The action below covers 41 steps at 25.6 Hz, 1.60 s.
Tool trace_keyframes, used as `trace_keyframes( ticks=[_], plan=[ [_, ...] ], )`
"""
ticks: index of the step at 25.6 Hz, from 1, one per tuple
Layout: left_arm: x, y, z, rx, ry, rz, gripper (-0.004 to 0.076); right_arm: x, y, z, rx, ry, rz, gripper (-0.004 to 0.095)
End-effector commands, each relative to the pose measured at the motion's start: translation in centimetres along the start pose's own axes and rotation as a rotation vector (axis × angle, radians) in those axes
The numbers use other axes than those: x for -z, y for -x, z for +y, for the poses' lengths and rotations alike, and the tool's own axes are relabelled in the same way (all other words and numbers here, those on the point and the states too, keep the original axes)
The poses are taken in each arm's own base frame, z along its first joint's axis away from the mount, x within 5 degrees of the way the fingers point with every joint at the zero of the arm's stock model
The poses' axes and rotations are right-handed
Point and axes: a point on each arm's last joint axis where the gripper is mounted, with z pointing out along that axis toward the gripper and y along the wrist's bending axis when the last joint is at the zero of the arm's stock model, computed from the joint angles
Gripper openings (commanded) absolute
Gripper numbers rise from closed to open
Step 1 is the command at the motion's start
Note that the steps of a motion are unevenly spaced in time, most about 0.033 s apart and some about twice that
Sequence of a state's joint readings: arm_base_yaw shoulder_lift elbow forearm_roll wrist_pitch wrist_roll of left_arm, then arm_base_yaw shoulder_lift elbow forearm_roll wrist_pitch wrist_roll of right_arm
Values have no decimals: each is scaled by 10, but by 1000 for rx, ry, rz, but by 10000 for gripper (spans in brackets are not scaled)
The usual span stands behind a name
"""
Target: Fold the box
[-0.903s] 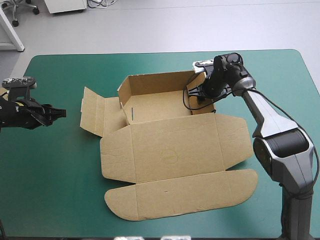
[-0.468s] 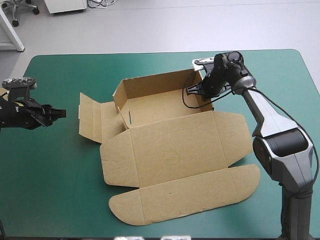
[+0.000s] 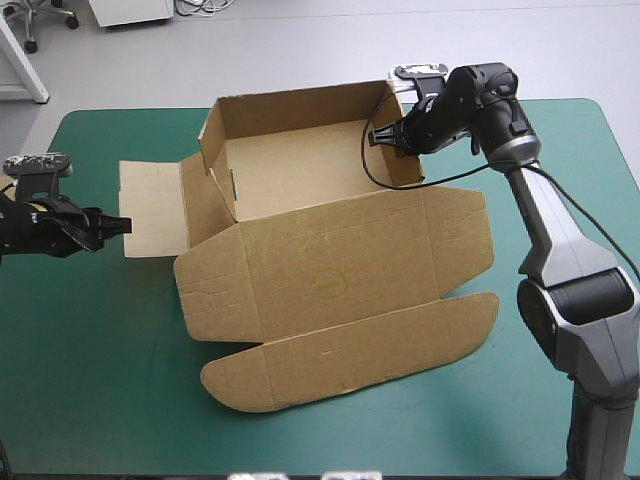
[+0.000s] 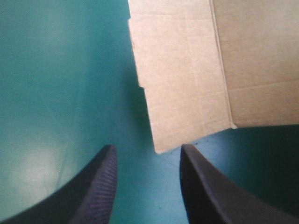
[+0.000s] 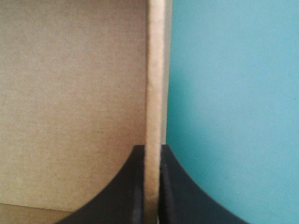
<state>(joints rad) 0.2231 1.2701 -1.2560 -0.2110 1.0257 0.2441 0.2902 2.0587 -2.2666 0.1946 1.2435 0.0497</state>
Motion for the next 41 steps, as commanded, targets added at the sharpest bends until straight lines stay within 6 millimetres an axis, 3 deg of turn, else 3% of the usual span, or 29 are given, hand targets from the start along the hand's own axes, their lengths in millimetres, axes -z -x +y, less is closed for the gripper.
trace_keyframes(
  ticks=[1,9,16,22,29,32,36,41],
  plan=[
    [16,11,-1,2,14,-141,314,82,6,17,10,56,-169,-19],
    [19,22,5,18,51,-263,314,148,-1,18,41,3,-299,-18],
    [18,24,44,200,80,-322,314,173,-4,3,-6,2,-352,-18],
    [-12,36,45,237,-306,-355,314,176,-4,0,1,-3,-359,-19],
    [-88,39,55,309,-581,-255,314,176,-4,1,-1,12,-358,-19],
    [-107,42,48,331,-865,-317,314,176,-4,2,-2,23,-358,-19],
    [-132,46,28,304,-978,-335,314,176,-4,5,-8,64,-356,-19],
    [-131,56,-3,286,-1120,-410,314,166,-7,3,-28,68,-316,-19]
  ],
)
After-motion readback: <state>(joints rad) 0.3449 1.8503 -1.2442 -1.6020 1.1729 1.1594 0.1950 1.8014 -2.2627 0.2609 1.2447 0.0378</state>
